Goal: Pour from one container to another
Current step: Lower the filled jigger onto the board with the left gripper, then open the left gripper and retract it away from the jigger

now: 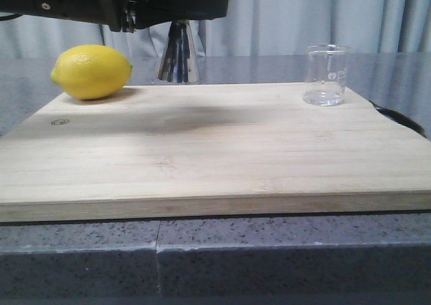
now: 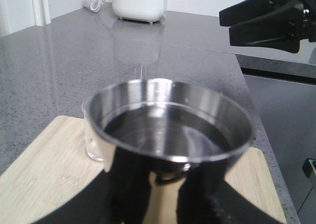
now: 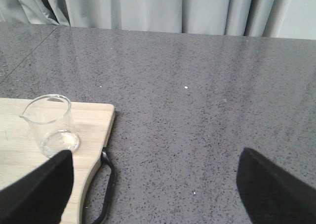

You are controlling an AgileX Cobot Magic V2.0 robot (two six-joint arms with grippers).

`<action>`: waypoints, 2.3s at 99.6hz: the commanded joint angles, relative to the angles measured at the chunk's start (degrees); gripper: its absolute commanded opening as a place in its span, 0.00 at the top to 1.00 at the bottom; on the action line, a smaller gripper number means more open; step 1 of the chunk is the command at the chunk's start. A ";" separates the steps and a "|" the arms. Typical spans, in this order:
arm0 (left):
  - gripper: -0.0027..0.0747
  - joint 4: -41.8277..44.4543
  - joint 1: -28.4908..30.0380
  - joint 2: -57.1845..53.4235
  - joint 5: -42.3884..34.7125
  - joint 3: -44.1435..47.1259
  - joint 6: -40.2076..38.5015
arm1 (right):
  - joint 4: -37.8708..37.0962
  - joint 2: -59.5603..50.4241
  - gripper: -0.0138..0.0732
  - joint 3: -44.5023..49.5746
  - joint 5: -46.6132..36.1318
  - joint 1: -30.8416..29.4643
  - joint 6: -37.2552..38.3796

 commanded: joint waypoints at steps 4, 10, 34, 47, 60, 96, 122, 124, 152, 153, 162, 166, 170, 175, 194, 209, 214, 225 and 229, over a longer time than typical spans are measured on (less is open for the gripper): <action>0.68 -5.29 -0.34 -2.38 4.83 -1.19 -0.01 | -0.77 -0.25 0.17 -1.58 -4.38 -0.24 -0.35; 0.68 -5.29 -0.34 -1.92 4.30 -1.19 0.11 | -0.77 -0.25 0.17 -1.58 -4.38 -0.24 -0.35; 0.68 -5.29 -0.34 1.18 4.45 -1.19 3.81 | -0.77 -0.25 0.17 -1.58 -3.79 -0.24 -0.35; 0.68 -5.29 -0.34 1.79 4.55 -1.19 4.37 | -0.77 -0.25 0.17 -1.58 -3.79 -0.24 -0.35; 0.68 -5.29 -0.34 2.60 5.51 -1.19 5.17 | -0.77 -0.25 0.17 -1.58 -3.79 -0.24 -0.35; 0.68 -5.29 -0.34 5.17 6.35 -1.19 5.42 | -0.77 -0.25 0.17 -1.58 -3.79 -0.24 -0.35; 0.68 -5.29 -0.34 5.17 6.35 -1.19 5.53 | -0.77 -0.25 0.17 -1.58 -3.79 -0.24 -0.35; 0.68 -5.29 -0.34 5.17 6.35 -1.19 5.53 | -0.77 -0.25 0.17 -1.58 -3.79 -0.24 -0.35; 0.38 -5.29 -0.34 5.17 6.35 -1.19 5.53 | -0.77 -0.25 0.17 -1.58 -3.62 -0.24 -0.35; 0.36 -5.29 -0.34 5.17 6.24 -1.19 5.53 | -0.77 -0.25 0.17 -1.58 -3.62 -0.24 -0.35; 0.27 -4.58 -0.26 4.93 5.01 -1.29 5.53 | -0.77 -0.25 0.17 -1.58 -3.62 -0.24 -0.35; 0.24 -3.48 -0.26 4.23 3.83 -1.29 5.09 | -0.77 -0.25 0.17 -1.58 -3.62 -0.24 -0.35; 0.23 -2.22 -0.26 3.34 2.32 -1.29 4.39 | -0.77 -0.25 0.17 -1.58 -3.62 -0.24 -0.35; 0.23 0.01 -0.26 1.94 0.18 -1.29 2.83 | -0.77 -0.25 0.17 -1.58 -3.62 -0.24 -0.35; 0.23 11.38 -0.26 -6.20 -10.17 -1.29 -7.60 | 0.00 -0.25 0.17 -1.58 -3.08 -0.24 -0.24; 0.23 26.54 -0.26 -13.29 -16.76 -1.29 -21.87 | 2.93 -0.25 0.17 -2.22 0.49 -0.24 -0.24; 0.23 31.62 -0.26 -15.44 -17.31 -1.29 -26.64 | 3.70 -0.25 0.17 -2.97 2.64 -0.12 -0.24; 0.23 41.76 -0.26 -19.78 -18.26 -1.29 -38.29 | 5.38 -0.25 0.17 -5.45 8.82 -0.12 -0.24; 0.23 45.47 -0.26 -21.52 -18.24 -1.29 -42.05 | 6.05 -0.25 0.17 -6.67 12.27 -0.12 -0.24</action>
